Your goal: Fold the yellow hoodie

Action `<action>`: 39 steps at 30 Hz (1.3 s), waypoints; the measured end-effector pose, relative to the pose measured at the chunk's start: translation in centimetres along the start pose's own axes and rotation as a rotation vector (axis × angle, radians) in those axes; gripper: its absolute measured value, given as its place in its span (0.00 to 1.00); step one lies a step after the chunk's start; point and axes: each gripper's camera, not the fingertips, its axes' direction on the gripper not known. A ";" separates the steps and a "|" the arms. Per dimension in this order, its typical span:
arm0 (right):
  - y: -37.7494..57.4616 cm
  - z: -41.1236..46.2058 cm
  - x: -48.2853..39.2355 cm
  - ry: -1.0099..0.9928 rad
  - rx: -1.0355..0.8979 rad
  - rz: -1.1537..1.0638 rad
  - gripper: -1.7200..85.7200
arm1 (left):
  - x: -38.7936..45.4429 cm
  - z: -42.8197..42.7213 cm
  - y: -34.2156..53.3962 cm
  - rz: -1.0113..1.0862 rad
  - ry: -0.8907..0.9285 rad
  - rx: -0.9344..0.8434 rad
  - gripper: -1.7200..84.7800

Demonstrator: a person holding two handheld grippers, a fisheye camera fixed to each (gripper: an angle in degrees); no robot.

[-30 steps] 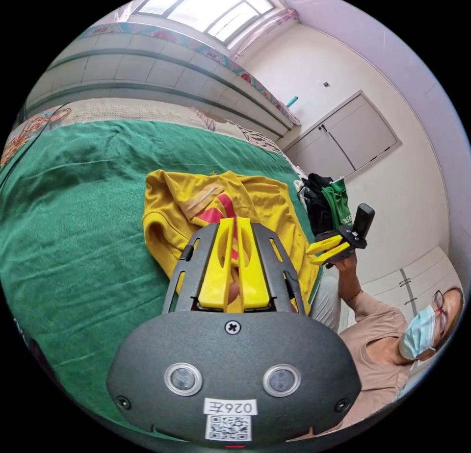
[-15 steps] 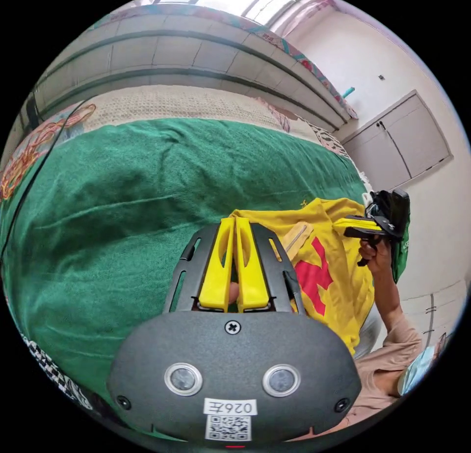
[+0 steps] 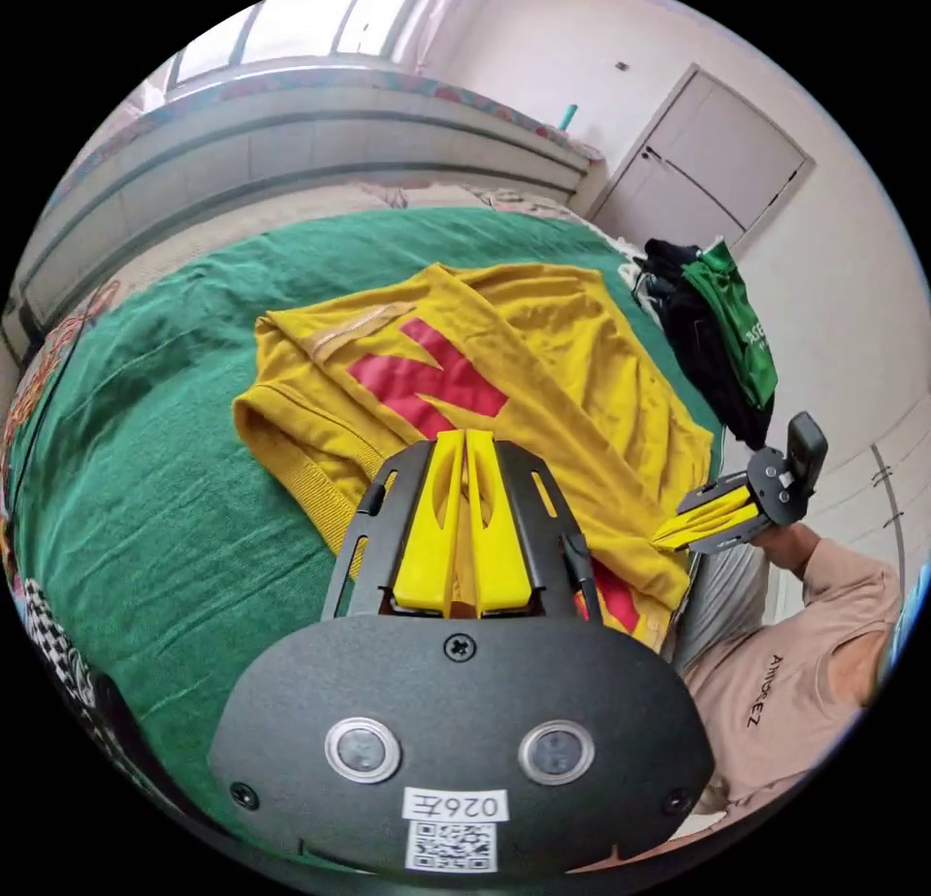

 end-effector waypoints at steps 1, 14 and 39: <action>1.6 -2.3 -1.7 0.045 0.043 -0.010 0.01 | -0.3 -3.0 1.9 -0.033 -0.008 0.095 0.01; 18.3 -19.1 -18.7 0.526 0.583 -0.032 0.00 | -7.3 -16.6 17.5 0.008 0.833 1.019 0.01; 48.6 -26.7 13.8 0.135 0.652 0.868 0.14 | 32.5 10.4 -26.8 0.000 0.188 -0.233 0.26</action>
